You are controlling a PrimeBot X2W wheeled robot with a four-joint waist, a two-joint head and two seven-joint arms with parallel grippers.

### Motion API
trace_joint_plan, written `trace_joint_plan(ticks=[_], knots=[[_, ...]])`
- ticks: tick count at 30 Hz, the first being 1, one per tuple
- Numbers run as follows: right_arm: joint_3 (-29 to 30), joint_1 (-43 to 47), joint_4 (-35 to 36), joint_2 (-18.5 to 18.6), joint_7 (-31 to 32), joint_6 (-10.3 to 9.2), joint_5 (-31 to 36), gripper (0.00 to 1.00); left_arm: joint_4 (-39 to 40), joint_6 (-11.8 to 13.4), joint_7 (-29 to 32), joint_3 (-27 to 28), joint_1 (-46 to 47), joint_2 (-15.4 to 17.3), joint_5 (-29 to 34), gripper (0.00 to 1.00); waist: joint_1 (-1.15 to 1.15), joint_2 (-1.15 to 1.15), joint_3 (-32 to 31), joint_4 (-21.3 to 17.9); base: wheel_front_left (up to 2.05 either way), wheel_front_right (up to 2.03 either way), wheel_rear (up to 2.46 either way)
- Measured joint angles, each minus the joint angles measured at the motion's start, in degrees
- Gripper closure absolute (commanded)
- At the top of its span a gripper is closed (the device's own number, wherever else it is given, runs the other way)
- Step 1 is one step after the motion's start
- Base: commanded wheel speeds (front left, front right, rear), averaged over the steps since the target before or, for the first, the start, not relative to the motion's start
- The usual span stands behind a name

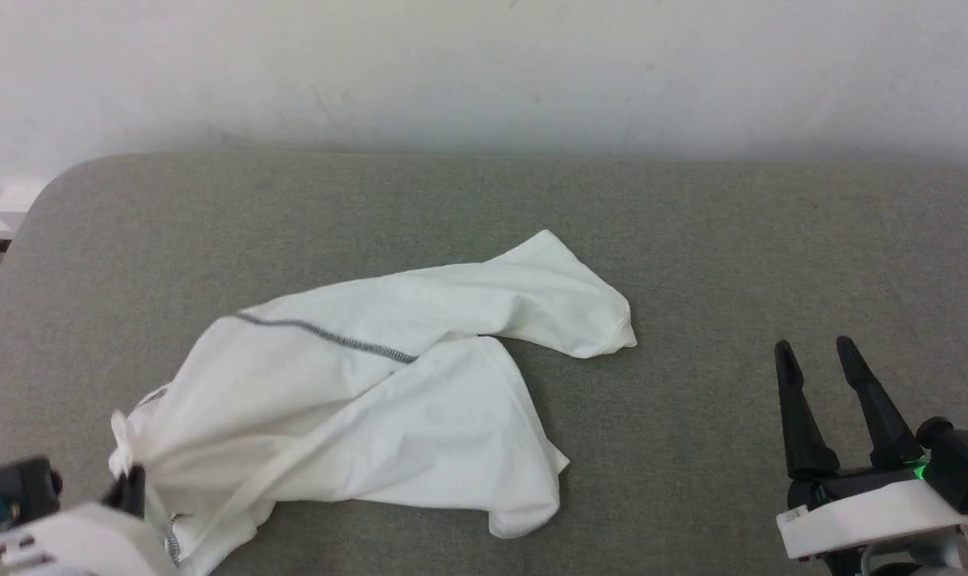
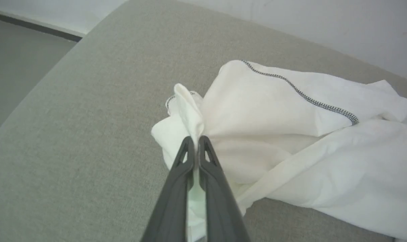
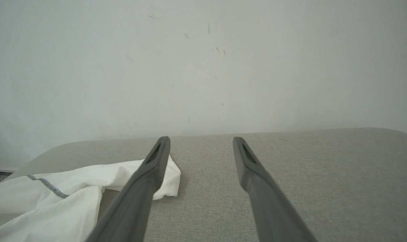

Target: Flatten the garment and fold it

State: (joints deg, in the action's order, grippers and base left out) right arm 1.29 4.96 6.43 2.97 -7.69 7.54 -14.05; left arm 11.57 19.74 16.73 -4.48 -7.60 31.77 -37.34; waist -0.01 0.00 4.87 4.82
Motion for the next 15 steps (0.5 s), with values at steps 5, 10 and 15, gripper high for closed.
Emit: trace_joint_plan(ticks=[5, 10, 15], knots=[[-0.12, -0.03, 0.03, 0.02, 0.00, 0.00, -0.13, 0.00, -3.35, 1.55, -1.33, 2.41, -10.15, -5.34, -5.28, 1.00, 0.00, 0.00, 0.32, 1.35, 0.00, 0.00, 0.00], [-0.37, -0.23, 0.03, 0.02, 0.07, 0.00, -0.11, 0.00, -6.12, -0.60, -3.72, 2.49, -10.06, -7.75, -7.61, 0.00, 0.00, 0.00, 0.59, 2.15, 0.00, 0.00, 0.00], [-0.53, -0.26, 0.15, 0.02, 0.12, 0.00, -0.04, 0.00, -4.03, -2.45, -8.83, 3.79, -5.13, -7.45, -6.64, 0.00, 0.00, 0.00, 0.06, 1.89, 0.00, 0.00, 0.00]])
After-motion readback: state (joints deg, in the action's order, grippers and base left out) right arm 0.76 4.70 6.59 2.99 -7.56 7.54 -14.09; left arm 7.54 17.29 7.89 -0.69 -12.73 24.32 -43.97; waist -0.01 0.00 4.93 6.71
